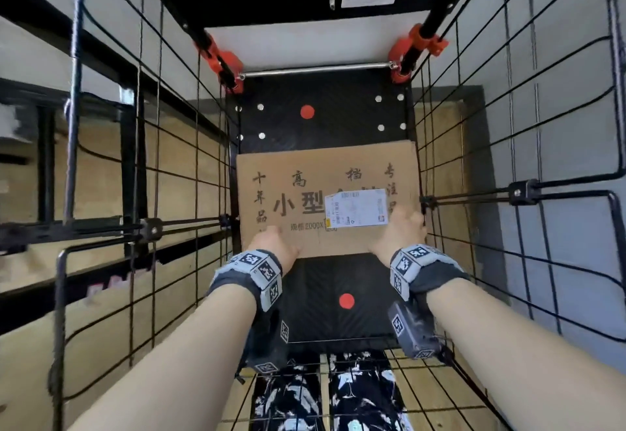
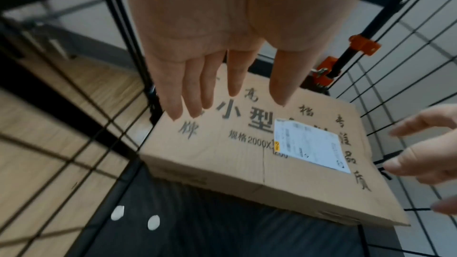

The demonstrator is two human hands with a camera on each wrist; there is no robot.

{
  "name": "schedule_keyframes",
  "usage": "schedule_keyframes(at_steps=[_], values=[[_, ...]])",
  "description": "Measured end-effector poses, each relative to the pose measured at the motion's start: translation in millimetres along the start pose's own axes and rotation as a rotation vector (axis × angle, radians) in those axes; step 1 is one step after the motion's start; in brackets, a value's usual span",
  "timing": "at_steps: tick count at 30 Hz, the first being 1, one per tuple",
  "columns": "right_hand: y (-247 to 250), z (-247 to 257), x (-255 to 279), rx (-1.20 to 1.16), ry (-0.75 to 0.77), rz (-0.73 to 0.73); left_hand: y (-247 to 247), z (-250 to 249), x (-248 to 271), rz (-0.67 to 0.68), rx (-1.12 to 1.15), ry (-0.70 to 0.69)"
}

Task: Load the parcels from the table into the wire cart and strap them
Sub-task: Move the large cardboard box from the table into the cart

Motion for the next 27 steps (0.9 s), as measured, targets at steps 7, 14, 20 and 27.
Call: schedule_keyframes(at_steps=[7,14,20,27], values=[[-80.4,-9.5,-23.7,0.128,-0.010,0.287,-58.0,20.8,-38.0,0.148,-0.082,0.035],[-78.5,8.7,-36.7,0.092,0.024,0.216,-53.6,10.3,-52.0,0.037,-0.038,0.001],[-30.5,45.8,-64.7,-0.224,0.072,0.041,-2.2,-17.7,-75.3,-0.115,0.014,-0.058],[-8.2,78.3,-83.8,-0.062,0.244,-0.002,30.6,-19.9,-103.3,-0.174,-0.027,-0.012]])
Point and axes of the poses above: each hand's wrist, its own x-axis away from the middle knuckle, its own y-axis out of the back of the hand, z = x × y, the point moved 9 cm from there along -x, towards the middle knuckle, and after that the axes turned 1 degree about -y, right-handed, at the moved point
